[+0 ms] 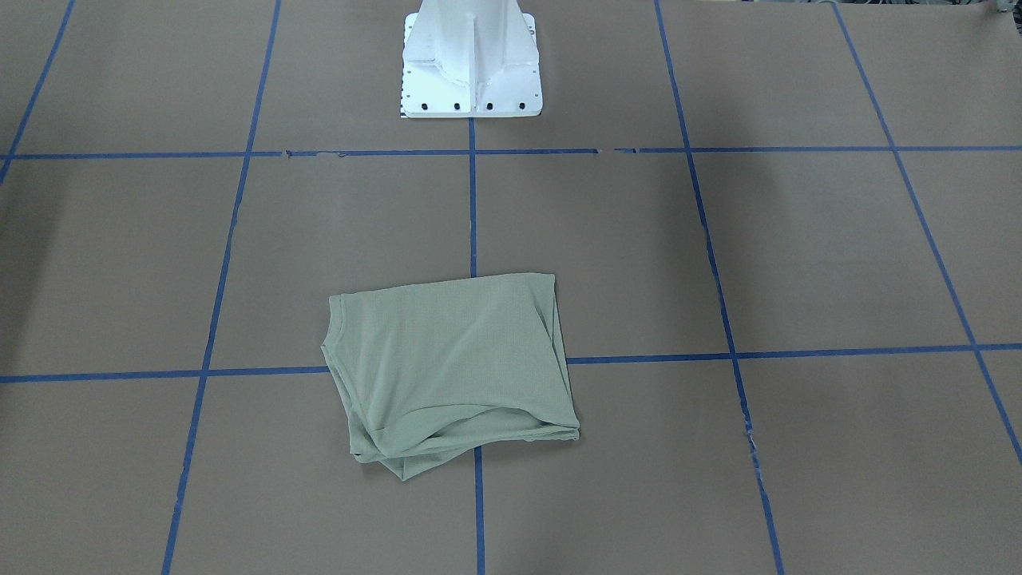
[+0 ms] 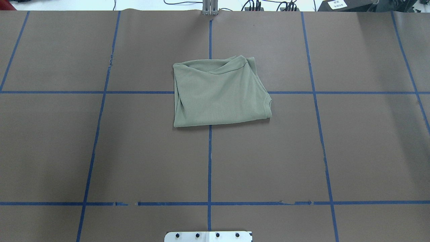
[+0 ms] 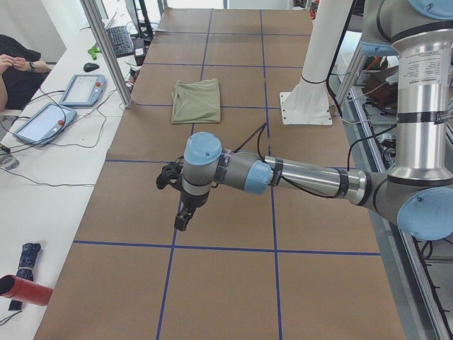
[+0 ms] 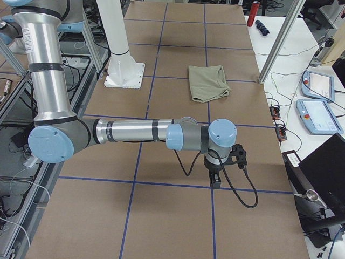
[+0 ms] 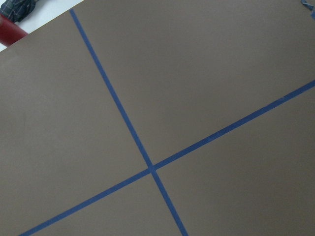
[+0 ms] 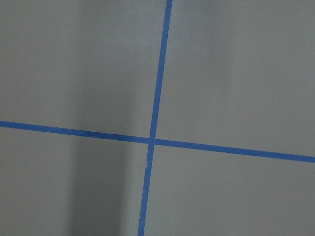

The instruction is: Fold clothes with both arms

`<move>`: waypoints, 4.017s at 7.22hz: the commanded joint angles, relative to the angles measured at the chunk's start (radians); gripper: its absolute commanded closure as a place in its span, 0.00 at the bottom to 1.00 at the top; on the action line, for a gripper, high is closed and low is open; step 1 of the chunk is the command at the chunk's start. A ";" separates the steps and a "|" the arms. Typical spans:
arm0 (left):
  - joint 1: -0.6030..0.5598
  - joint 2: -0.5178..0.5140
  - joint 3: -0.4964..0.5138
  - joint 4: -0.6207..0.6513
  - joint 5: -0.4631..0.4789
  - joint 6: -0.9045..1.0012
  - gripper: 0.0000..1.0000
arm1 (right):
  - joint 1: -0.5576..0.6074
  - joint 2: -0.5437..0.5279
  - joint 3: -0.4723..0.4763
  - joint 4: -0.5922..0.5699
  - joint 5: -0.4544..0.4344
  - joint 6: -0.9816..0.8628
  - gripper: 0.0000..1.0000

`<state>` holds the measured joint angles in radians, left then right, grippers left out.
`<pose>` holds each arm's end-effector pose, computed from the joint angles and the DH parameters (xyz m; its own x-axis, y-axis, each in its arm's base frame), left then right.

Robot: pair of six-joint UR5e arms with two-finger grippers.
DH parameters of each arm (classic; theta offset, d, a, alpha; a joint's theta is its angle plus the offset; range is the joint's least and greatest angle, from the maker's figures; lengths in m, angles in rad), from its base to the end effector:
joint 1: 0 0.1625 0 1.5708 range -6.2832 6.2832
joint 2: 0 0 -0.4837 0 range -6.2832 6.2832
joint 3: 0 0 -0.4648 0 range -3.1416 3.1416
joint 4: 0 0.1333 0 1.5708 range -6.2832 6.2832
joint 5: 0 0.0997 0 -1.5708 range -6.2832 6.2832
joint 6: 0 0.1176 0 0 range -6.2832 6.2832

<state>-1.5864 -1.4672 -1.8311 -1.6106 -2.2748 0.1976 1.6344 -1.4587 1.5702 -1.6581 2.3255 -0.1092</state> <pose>-0.0654 -0.5234 0.6395 0.7523 0.3048 -0.5841 -0.1350 0.9391 0.3161 0.0919 -0.6132 0.6747 0.7306 -0.0791 0.6782 0.0162 0.9950 0.0987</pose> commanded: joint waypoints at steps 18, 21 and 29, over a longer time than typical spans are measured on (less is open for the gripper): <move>-0.020 0.093 -0.099 0.067 -0.078 0.002 0.00 | -0.034 -0.057 0.068 0.003 -0.005 0.059 0.00; -0.020 0.091 -0.100 0.067 -0.080 0.000 0.00 | -0.034 -0.141 0.065 0.122 0.000 0.074 0.00; -0.020 0.091 -0.112 0.067 -0.080 0.002 0.00 | -0.074 -0.163 0.117 0.143 0.038 0.207 0.00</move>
<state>-1.6061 -1.3746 -1.9357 -1.5432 -2.3547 0.1994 1.5618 -1.6211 1.6820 -1.5144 2.3637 0.0968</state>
